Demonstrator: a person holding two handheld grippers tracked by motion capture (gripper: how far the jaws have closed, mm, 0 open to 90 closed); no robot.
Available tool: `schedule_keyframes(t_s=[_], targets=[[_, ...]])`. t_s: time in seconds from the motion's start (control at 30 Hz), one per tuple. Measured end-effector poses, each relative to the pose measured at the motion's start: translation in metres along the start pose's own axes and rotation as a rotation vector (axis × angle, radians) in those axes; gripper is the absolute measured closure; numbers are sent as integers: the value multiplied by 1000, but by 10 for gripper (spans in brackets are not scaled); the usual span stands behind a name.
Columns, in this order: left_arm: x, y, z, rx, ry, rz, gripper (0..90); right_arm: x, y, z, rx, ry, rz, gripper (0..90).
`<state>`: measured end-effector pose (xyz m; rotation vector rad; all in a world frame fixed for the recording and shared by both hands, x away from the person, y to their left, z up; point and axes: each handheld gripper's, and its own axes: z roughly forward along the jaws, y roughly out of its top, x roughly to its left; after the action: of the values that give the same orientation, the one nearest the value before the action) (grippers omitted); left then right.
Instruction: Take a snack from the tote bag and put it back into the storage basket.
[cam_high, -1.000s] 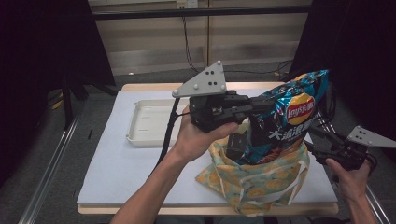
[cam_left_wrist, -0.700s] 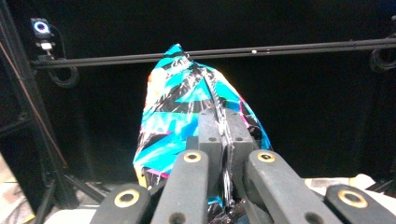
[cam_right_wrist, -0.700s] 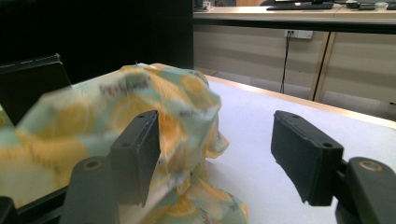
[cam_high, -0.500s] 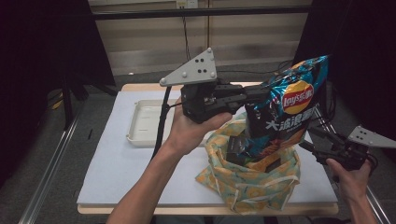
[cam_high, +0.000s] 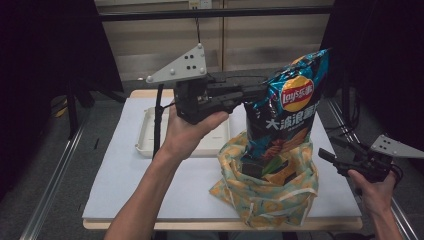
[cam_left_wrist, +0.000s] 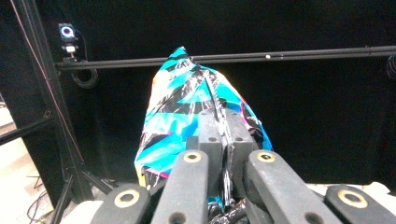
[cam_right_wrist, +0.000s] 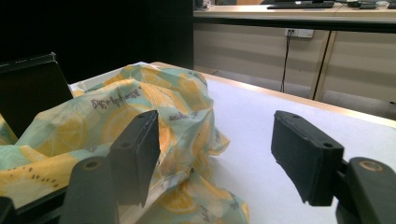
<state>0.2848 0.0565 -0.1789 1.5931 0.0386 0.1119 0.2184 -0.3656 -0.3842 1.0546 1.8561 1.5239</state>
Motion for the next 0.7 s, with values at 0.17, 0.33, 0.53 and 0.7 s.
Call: schedule_keyframes(t_s=[0.17,0.33,0.53,0.7], targets=[[6,2,-10,-12,16,-4,884,-1,0,0,-4,0,7,322],[12,3,-22,-9,33,-2,884,-1,-1,0,-3,-3,-2,320],[18,0,-37,-4,64,-6,884,3,-1,-4,-13,-10,-3,305],[24,-3,-51,11,94,-8,884,3,-2,-6,-15,-8,-5,283]])
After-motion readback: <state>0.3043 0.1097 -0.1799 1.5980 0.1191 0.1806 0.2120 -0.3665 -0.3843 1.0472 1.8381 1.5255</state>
